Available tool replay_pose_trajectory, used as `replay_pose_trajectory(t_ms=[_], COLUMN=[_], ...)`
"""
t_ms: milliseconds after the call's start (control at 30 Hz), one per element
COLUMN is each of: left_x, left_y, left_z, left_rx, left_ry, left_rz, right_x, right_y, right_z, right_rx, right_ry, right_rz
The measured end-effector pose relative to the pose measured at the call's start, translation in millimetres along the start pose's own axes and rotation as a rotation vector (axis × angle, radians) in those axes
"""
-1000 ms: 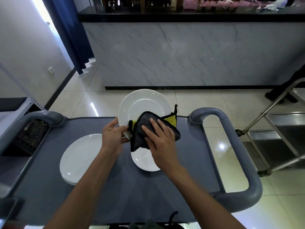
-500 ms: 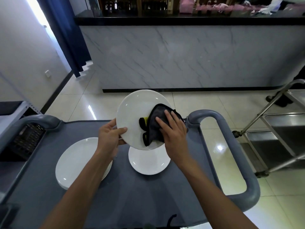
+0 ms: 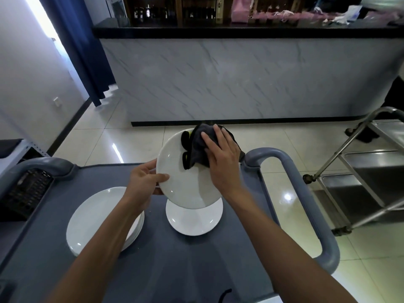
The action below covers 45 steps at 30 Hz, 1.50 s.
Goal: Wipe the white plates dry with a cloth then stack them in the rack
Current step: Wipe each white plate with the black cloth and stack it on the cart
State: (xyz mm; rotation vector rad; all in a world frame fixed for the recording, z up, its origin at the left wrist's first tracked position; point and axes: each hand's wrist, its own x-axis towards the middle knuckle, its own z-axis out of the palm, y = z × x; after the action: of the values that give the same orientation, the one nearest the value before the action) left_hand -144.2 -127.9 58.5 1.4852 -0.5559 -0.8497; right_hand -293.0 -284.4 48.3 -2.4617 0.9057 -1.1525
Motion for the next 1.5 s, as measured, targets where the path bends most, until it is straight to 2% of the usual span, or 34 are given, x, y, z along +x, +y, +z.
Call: replay_pose_trajectory(t_ms=[200, 433, 833, 1233, 1500], left_x=[4.9, 6.5, 9.7, 9.6, 13.1], left_y=[11.7, 14.3, 15.1, 19.5, 11.3], left_z=[-9.4, -14.9, -15.9, -20.0, -16.6], left_rx=[0.066, 0.107, 0.116, 0.145, 0.128], left_ry=[0.021, -0.022, -0.077, -0.102, -0.012], left_rz=[0.111, 0.196, 0.242, 0.209, 0.179], right_x=[4.4, 1.4, 6.7, 0.3, -7.1], right_y=[0.6, 6.7, 17.8, 17.9, 5.4], right_z=[-5.7, -12.4, -23.4, -27.1, -23.6], right_rx=[0.112, 0.255, 0.357, 0.473, 0.544], right_ry=[0.003, -0.074, -0.131, -0.157, -0.007], right_rz=[-0.023, 0.105, 0.114, 0.203, 0.233])
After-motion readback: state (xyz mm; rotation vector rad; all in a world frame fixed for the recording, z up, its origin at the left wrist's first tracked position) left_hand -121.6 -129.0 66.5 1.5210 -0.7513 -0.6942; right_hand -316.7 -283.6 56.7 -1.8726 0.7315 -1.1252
